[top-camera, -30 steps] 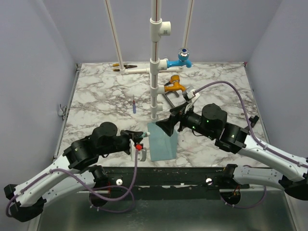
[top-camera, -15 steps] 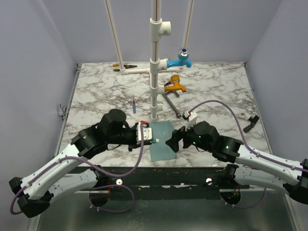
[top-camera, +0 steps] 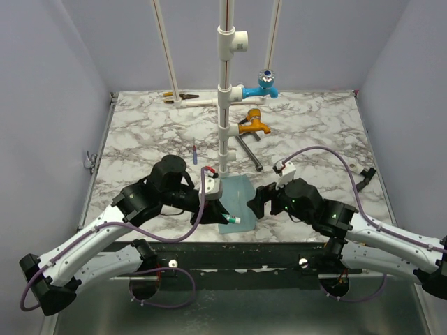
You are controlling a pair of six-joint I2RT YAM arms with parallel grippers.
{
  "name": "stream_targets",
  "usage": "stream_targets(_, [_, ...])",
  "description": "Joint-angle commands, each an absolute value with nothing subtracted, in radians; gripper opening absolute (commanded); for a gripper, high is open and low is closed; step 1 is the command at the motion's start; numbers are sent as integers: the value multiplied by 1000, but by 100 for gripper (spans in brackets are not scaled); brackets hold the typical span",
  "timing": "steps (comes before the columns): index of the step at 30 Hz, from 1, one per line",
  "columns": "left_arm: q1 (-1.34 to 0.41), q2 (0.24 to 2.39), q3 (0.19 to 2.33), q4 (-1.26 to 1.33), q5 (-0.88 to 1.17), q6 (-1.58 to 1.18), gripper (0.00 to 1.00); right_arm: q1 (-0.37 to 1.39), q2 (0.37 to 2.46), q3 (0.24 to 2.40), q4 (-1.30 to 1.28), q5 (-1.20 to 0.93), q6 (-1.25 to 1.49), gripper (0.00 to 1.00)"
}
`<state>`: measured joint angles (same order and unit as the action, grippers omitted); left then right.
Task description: Place the letter into the envelope and seal it
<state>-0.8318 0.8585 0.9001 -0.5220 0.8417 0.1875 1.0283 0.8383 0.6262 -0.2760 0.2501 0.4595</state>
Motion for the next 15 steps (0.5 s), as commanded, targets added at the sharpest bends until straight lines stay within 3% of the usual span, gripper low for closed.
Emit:
stream_targets(1, [-827, 858, 883, -439, 961, 125, 0, 1030, 823, 582, -280, 322, 518, 100])
stream_targets(15, [-802, 845, 804, -299, 928, 42, 0, 1024, 797, 573, -201, 127, 392, 100])
